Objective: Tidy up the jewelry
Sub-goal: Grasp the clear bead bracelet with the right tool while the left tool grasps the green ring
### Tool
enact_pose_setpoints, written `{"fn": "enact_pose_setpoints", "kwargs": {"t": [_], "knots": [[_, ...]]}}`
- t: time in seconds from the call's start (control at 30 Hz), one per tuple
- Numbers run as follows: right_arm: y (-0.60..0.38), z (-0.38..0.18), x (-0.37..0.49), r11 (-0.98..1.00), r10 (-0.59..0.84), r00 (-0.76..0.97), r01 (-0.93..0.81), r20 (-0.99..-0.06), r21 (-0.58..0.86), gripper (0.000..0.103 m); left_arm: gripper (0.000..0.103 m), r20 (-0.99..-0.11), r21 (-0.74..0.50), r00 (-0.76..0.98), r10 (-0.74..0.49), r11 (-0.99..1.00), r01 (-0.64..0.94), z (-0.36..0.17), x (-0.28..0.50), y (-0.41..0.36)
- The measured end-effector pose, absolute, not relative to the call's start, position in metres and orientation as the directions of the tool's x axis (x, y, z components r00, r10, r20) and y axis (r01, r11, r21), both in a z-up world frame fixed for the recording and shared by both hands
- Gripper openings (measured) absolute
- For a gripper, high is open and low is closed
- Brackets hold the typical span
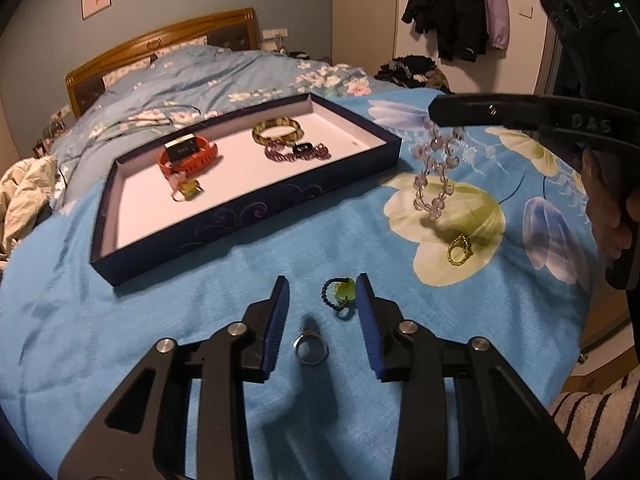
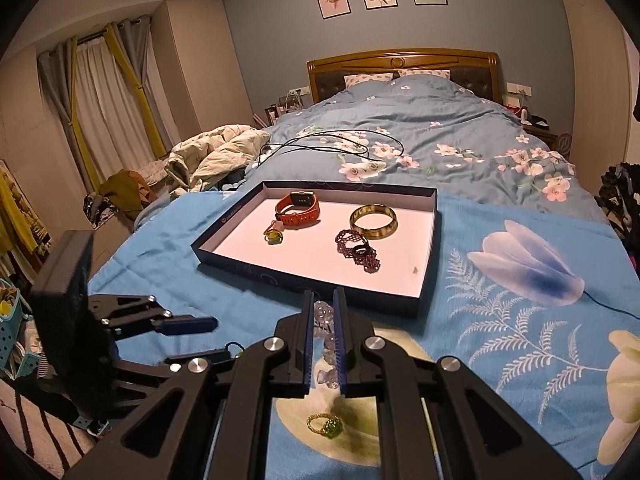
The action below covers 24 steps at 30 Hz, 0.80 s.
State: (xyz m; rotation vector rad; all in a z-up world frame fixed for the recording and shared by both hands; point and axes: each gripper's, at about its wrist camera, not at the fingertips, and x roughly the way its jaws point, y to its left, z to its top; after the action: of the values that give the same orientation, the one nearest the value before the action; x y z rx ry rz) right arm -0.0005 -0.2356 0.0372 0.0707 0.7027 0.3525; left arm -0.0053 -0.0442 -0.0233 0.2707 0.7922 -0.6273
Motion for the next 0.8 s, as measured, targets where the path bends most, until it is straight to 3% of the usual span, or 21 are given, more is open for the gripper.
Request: {"fn": "enact_pose_setpoints", "kwargs": {"t": [0.13, 0.33, 0.8], "knots": [[-0.234, 0.037, 0.001, 0.938, 0.343, 0.705, -0.297, -0.621, 0.180, 0.008, 0.027, -0.758, -0.025, 0.502, -0.416, 0.788, 0.616, -0.031, 0.001, -0.048], [-0.234, 0.035, 0.002, 0.937, 0.345, 0.704, -0.299, -0.620, 0.182, 0.008, 0.011, -0.763, -0.057, 0.472, -0.441, 0.774, 0.631, -0.033, 0.002, -0.052], [-0.232, 0.045, 0.003, 0.934, 0.353, 0.724, -0.314, -0.592, 0.173, 0.008, 0.010, -0.731, -0.073, 0.518, -0.445, 0.805, 0.589, -0.013, 0.010, -0.043]]}}
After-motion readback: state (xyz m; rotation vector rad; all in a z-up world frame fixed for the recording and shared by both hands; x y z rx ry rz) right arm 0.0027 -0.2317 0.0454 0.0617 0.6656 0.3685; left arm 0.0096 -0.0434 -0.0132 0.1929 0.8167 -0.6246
